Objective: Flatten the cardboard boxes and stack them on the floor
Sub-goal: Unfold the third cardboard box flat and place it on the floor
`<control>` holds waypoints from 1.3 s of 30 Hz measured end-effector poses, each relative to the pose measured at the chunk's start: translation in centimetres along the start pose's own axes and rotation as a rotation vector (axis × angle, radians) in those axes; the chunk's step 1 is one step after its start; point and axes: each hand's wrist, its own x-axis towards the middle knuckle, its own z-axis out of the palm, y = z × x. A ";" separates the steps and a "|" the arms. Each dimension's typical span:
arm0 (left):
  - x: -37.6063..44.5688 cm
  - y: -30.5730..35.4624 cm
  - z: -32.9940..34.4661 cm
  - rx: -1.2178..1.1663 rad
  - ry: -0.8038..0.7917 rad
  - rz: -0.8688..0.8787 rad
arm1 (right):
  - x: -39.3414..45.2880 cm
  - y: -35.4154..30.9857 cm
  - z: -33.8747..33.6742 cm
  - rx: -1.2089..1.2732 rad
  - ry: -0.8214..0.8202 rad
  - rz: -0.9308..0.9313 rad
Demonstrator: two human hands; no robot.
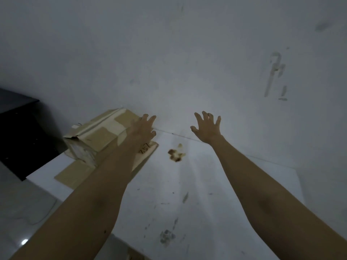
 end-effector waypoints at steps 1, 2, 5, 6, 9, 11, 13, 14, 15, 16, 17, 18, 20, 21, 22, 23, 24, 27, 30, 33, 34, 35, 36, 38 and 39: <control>0.7 -1.1 0.2 -0.003 -0.013 -0.011 | 1.0 -1.2 0.4 -0.004 -0.013 -0.014; 1.4 -2.3 0.5 -0.009 -0.028 -0.019 | 1.8 -2.5 0.8 -0.008 -0.030 -0.024; 3.4 -6.2 1.9 -0.028 -0.036 -0.027 | 4.4 -6.1 2.4 -0.012 -0.057 -0.047; 4.1 -7.6 2.5 -0.029 -0.041 -0.025 | 5.1 -7.3 3.0 -0.011 -0.066 -0.053; 5.9 -11.5 4.0 -0.016 -0.070 -0.040 | 6.9 -10.9 4.6 -0.008 -0.100 -0.063; 7.3 -14.1 4.8 -0.068 -0.082 -0.059 | 8.1 -13.3 5.8 0.001 -0.111 -0.059; 8.6 -16.9 5.4 -0.058 -0.100 -0.027 | 9.5 -15.7 6.7 0.011 -0.121 -0.037; 9.2 -18.3 5.7 -0.018 -0.119 0.001 | 10.1 -16.9 7.1 0.025 -0.131 -0.014; 9.8 -19.8 5.6 0.014 -0.120 0.023 | 10.8 -18.2 7.5 0.037 -0.134 0.006; 10.4 -21.3 5.6 0.019 -0.121 0.033 | 11.5 -19.5 7.8 0.043 -0.138 0.017; 11.1 -23.1 5.6 -0.004 -0.123 0.040 | 12.4 -21.1 8.0 0.045 -0.144 0.022; 11.6 -24.4 5.6 -0.024 -0.120 0.044 | 13.0 -22.2 8.1 0.048 -0.146 0.022; 12.5 -27.3 5.6 -0.017 -0.129 0.011 | 14.4 -25.1 8.3 0.068 -0.140 0.010; 12.8 -28.8 5.8 -0.020 -0.155 -0.016 | 15.0 -26.8 8.6 0.083 -0.143 0.003; 13.1 -30.3 6.3 -0.024 -0.188 -0.042 | 15.5 -28.5 8.9 0.095 -0.149 -0.007; 13.2 -31.5 6.8 -0.028 -0.218 -0.065 | 15.8 -30.1 9.1 0.107 -0.156 -0.017; 13.2 -32.7 7.2 -0.039 -0.237 -0.078 | 16.0 -31.6 9.5 0.128 -0.164 -0.022; 12.9 -35.1 8.5 -0.090 -0.293 -0.111 | 16.1 -35.7 10.7 0.223 -0.172 -0.022; 12.8 -36.0 9.7 -0.177 -0.351 -0.145 | 15.9 -39.2 11.6 0.297 -0.179 -0.011; 12.4 -36.4 10.6 -0.219 -0.373 -0.118 | 16.0 -41.8 12.4 0.413 -0.217 0.040; 12.1 -36.6 11.0 -0.220 -0.373 -0.086 | 16.2 -42.4 12.8 0.415 -0.237 0.049; 11.9 -36.9 11.3 -0.230 -0.373 -0.075 | 16.2 -42.8 13.2 0.392 -0.257 0.053; 11.8 -37.3 11.8 -0.248 -0.370 -0.077 | 16.3 -43.0 13.6 0.350 -0.270 0.057; 11.6 -37.7 12.4 -0.269 -0.378 -0.107 | 16.3 -43.1 14.1 0.265 -0.274 0.070; 11.5 -37.8 12.6 -0.268 -0.385 -0.127 | 16.2 -43.1 14.2 0.243 -0.274 0.077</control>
